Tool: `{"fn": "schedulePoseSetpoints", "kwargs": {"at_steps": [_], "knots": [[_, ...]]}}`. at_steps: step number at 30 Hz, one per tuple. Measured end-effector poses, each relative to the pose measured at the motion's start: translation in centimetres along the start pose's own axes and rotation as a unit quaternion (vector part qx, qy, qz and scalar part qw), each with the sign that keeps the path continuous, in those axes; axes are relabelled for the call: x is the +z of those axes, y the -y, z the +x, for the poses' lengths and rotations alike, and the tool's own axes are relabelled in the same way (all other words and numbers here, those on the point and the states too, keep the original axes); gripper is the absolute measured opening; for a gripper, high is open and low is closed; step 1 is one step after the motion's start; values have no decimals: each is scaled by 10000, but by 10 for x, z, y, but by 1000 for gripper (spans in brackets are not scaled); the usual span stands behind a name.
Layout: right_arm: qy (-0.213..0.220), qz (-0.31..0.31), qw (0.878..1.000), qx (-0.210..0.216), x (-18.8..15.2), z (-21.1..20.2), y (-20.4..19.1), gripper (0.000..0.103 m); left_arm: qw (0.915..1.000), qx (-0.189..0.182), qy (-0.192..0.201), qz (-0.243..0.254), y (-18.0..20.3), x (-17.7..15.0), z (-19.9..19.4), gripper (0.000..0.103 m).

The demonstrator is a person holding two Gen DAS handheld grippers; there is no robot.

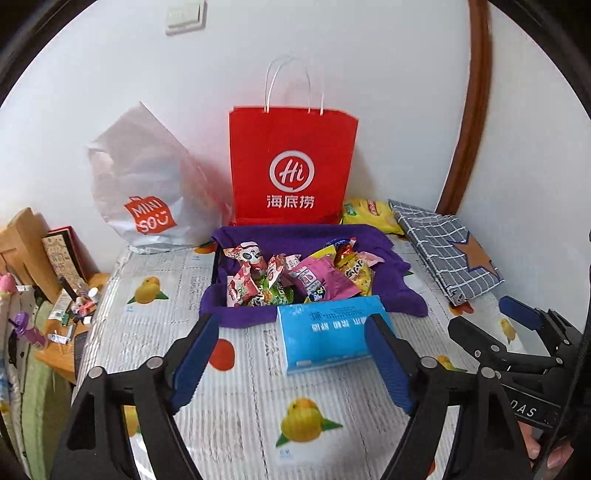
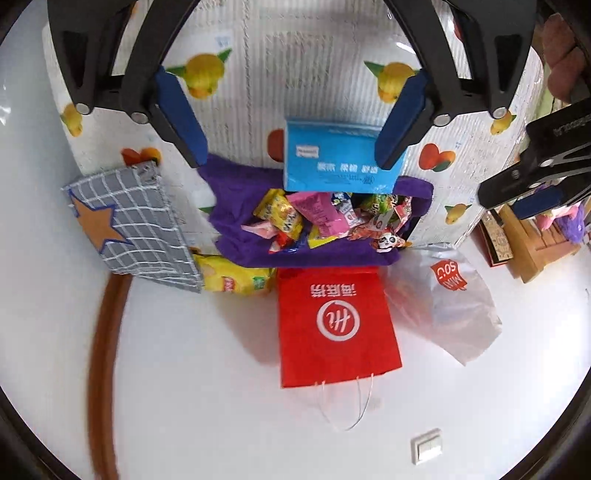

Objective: Organize snacks

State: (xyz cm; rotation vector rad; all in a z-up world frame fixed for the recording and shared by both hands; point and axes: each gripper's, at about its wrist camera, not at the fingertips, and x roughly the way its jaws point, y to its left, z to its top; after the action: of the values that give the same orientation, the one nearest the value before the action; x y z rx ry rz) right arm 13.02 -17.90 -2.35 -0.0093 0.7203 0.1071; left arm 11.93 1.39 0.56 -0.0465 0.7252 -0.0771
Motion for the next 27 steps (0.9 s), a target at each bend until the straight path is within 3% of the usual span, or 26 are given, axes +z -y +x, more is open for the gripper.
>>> {"fn": "schedulePoseSetpoints", "kwargs": {"at_steps": [4,13,27], "knots": [[139,90,9998,-127,-15,-24,7,101,9997,-124,168,-98,3,-14,-27,81],[425,80,9988,-214,-37,-65,12,103,9987,41,500,-86,15,-38,-66,87],[578,167,9981,-145,-47,-83,14,103,9986,81,518,-52,25,-45,-72,87]]}}
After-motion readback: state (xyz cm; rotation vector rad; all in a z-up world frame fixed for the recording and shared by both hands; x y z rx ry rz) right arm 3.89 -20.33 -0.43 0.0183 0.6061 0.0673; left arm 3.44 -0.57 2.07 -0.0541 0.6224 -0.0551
